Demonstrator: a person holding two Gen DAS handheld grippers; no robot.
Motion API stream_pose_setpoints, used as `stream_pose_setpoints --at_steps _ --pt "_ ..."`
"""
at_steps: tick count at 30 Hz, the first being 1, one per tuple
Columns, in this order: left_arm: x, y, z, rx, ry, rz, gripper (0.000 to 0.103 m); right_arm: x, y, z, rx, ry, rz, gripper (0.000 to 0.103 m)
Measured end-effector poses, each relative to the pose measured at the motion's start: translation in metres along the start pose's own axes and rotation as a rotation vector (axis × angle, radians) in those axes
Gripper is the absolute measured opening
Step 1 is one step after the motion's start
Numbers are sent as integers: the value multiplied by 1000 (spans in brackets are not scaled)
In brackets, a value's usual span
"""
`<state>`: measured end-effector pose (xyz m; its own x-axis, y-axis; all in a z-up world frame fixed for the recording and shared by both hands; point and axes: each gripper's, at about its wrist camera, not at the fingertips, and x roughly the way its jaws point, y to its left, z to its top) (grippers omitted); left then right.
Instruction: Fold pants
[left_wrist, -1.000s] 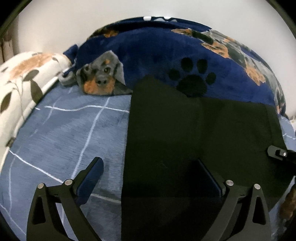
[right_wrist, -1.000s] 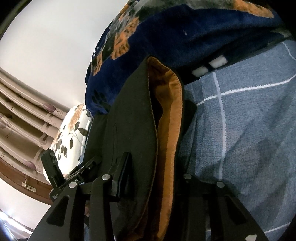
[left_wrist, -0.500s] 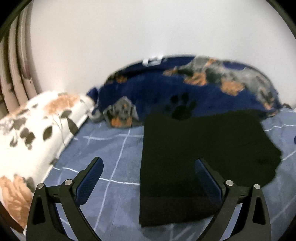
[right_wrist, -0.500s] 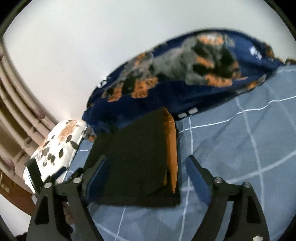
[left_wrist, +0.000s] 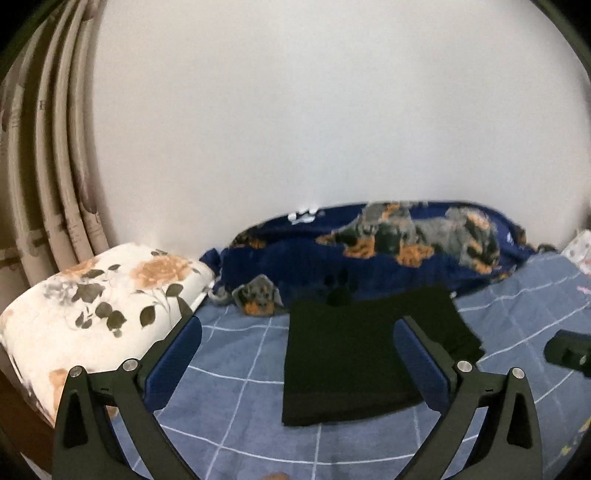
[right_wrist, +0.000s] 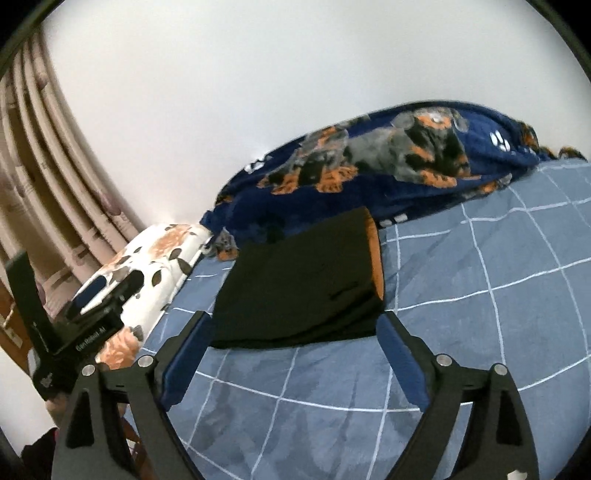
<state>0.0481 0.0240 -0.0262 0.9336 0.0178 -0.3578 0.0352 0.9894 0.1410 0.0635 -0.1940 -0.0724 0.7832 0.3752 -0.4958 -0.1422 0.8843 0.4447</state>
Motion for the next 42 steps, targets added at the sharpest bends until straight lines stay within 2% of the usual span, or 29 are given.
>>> stream_pose_setpoints --at_steps 5,10,15,24,36,42 --pt "-29 5 12 -28 -33 -4 103 -26 18 2 -39 -43 14 92" --pt "-47 8 19 -45 -53 -55 103 -38 28 4 -58 -69 21 93" --pt "-58 8 23 -46 -65 -65 103 -47 34 5 -71 -83 16 93" --pt "-62 5 21 -39 -59 -73 103 -53 43 2 -121 -100 -20 94" --pt "-58 3 16 -39 -37 -107 103 -47 38 -2 -110 -73 -33 96" --pt "-45 -4 7 -15 -7 -74 103 -40 35 -8 -108 -51 -39 96"
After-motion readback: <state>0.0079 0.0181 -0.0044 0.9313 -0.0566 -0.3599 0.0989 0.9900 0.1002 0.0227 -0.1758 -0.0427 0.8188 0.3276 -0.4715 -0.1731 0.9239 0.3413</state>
